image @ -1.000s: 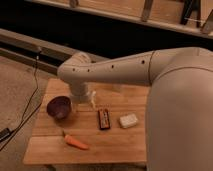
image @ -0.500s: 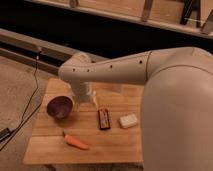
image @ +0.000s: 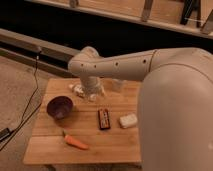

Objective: Place the ceramic cup in the ceramic bowl

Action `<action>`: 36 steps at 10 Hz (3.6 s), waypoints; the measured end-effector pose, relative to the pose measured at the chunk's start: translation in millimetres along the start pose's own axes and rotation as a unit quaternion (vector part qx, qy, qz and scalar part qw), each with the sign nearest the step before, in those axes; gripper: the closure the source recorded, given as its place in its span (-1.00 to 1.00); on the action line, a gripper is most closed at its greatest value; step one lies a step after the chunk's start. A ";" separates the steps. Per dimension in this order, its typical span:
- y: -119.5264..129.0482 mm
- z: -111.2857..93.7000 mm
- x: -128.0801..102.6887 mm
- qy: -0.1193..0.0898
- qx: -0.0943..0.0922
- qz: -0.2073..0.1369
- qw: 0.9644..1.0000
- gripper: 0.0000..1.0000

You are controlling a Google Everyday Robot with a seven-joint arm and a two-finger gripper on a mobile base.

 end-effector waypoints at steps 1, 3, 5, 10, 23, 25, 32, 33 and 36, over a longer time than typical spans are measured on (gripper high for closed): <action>-7.3 -5.1 -13.6 -0.018 -0.013 -0.009 1.000 -0.30; -21.4 -7.5 -28.3 -0.035 -0.032 -0.021 0.999 -0.30; -46.1 -3.6 -38.6 -0.037 -0.045 -0.028 0.998 -0.30; -102.8 12.8 -70.3 -0.019 -0.053 -0.050 0.997 -0.30; -139.4 79.9 -179.8 0.015 -0.033 -0.160 0.986 -0.30; -128.4 83.6 -181.6 0.018 -0.040 -0.160 0.986 -0.30; -118.1 113.7 -171.4 0.052 -0.038 -0.155 0.986 -0.30; -119.6 117.8 -169.3 0.057 -0.037 -0.151 0.986 -0.24; -123.4 126.6 -163.1 0.069 -0.033 -0.145 0.987 0.29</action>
